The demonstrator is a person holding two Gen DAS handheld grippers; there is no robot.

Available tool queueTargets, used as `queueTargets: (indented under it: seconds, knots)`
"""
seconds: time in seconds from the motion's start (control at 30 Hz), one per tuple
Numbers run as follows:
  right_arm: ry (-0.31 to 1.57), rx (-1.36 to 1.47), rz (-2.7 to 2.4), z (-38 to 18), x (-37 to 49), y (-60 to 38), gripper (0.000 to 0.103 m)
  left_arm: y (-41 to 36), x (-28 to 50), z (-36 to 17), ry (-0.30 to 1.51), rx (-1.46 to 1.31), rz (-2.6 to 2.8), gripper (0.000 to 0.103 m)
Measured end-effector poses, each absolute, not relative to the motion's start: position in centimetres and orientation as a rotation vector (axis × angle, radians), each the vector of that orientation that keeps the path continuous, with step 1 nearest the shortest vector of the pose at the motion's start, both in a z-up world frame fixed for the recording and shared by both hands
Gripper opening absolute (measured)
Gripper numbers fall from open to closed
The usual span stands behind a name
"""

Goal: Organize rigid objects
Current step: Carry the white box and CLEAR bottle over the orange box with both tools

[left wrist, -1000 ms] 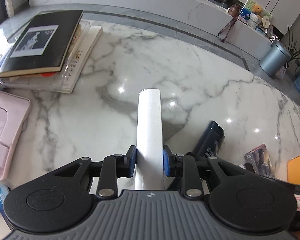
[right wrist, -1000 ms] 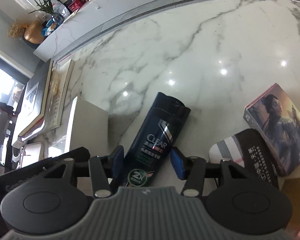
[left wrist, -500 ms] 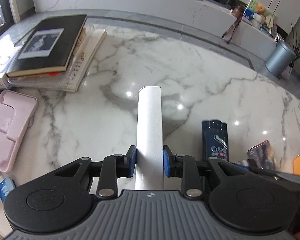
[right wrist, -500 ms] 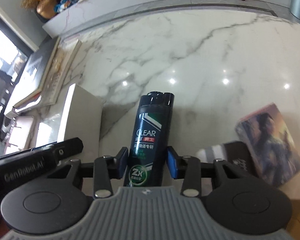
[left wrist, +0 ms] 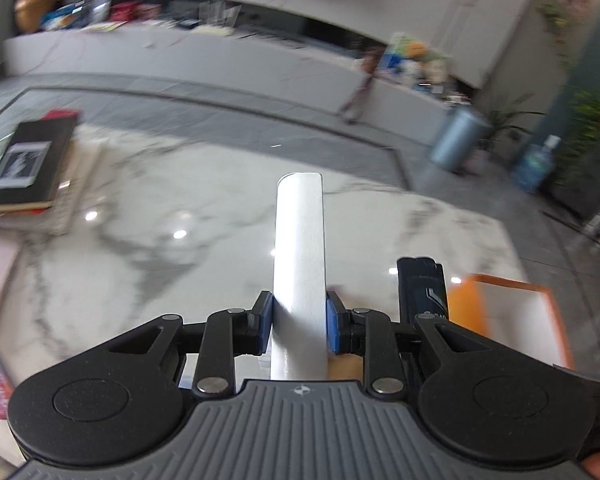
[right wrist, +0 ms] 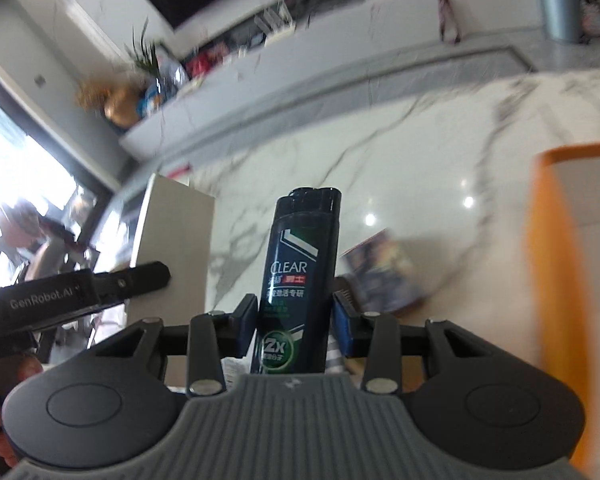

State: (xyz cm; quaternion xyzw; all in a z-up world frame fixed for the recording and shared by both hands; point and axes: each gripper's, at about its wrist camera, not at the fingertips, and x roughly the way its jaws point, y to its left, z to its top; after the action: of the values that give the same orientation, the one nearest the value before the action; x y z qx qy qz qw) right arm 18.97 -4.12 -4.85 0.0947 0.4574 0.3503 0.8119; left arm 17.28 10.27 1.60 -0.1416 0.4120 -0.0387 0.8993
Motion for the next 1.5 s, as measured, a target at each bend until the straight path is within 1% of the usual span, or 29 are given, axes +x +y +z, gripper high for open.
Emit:
queueTargets:
  seconds: [0.1, 0.2, 0.37, 0.53, 0.73, 0.97, 1.17, 1.5]
  knots:
    - [0.906, 0.208, 0.704, -2.6, 18.2, -9.2, 0.041, 5.7, 16.6, 3.2, 0.845, -0.287, -0.173, 0.030]
    - [0.853, 0.199, 0.635, -1.7, 17.9, -14.1, 0.041, 0.8, 16.7, 3.9, 0.867, -0.274, -0.258, 0.030]
    - [0.857, 0.211, 0.498, -3.2, 19.0, -20.8, 0.041, -7.1, 17.8, 3.7, 0.907, -0.197, -0.336, 0.030]
    - [0.845, 0.234, 0.423, -5.7, 20.8, -24.8, 0.041, -12.8, 20.1, 1.5, 0.986, -0.183, -0.358, 0.030]
    - [0.865, 0.231, 0.402, -8.7, 22.7, -26.4, 0.041, -15.7, 22.7, -3.3, 1.084, -0.086, -0.243, 0.030]
    - [0.920, 0.199, 0.393, -11.2, 24.7, -27.3, 0.041, -18.5, 24.8, -6.3, 1.134, 0.053, -0.146, 0.030]
    - [0.949, 0.190, 0.404, -11.7, 25.8, -27.3, 0.041, -20.9, 25.8, -8.7, 1.133, 0.214, -0.076, 0.030]
    - [0.976, 0.193, 0.415, -12.1, 25.6, -27.4, 0.040, -23.1, 26.4, -10.8, 1.150, 0.340, -0.030, 0.031]
